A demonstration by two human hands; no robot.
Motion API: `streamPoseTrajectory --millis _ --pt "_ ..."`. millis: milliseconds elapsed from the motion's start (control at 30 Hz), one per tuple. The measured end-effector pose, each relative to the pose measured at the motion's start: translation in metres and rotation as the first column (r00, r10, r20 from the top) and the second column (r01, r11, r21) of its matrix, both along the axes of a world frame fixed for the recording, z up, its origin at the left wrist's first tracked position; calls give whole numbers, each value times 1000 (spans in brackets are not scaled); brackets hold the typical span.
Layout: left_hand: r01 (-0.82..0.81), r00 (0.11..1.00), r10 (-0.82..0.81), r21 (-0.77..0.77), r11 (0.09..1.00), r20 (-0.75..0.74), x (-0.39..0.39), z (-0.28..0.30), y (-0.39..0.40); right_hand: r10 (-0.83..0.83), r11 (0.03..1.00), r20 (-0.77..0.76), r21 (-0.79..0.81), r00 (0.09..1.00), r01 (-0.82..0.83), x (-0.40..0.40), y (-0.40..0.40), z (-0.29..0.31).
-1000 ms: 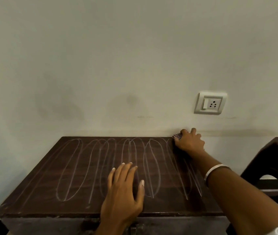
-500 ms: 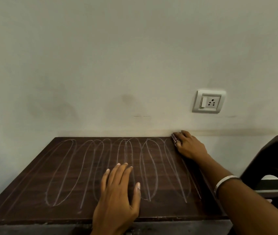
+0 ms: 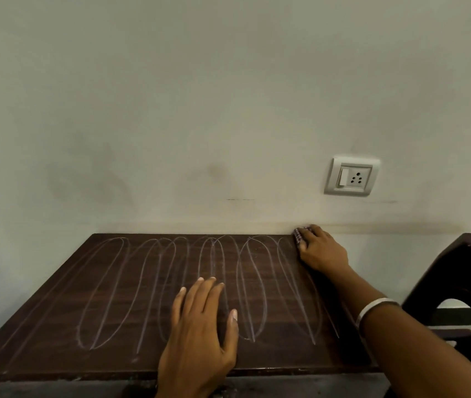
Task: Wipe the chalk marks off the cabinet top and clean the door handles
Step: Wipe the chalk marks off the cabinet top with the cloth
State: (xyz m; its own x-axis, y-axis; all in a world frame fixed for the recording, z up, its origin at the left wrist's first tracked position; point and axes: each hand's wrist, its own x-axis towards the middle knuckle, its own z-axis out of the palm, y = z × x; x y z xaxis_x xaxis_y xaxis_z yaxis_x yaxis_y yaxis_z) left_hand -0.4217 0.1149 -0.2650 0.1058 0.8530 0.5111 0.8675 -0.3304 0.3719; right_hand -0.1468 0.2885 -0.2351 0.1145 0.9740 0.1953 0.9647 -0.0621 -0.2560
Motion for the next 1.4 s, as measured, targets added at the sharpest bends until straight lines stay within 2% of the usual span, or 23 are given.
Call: streamPoseTrajectory --millis 167,467,567,667,800,967,1233,1400 --pt "-8 1000 8 -6 1000 -6 1 -2 3 -97 995 -65 -23 993 96 8 -1 2" --pt "-10 1000 10 -5 1000 -10 0 -2 1 39 999 39 10 998 -40 -15 -7 -1" --pt "-19 1000 19 -11 1000 -15 1 -1 1 -15 1000 20 25 1000 15 1 -11 -2" --pt "-22 1000 21 -23 999 -18 1 0 0 -96 995 -70 -4 993 96 14 -15 -3" --pt "-29 999 28 -30 999 -33 1 -1 0 -40 999 6 28 999 40 -3 -22 -5" --pt "-22 999 21 -42 999 -31 2 0 -2 57 998 31 19 998 -57 -21 -38 -5" --pt "-29 998 27 -39 999 -50 2 0 -2 -81 996 0 39 997 81 0 -44 -4" --pt "-23 998 22 -24 999 -54 1 -1 -2 -31 1000 18 4 999 31 -16 -52 -5"
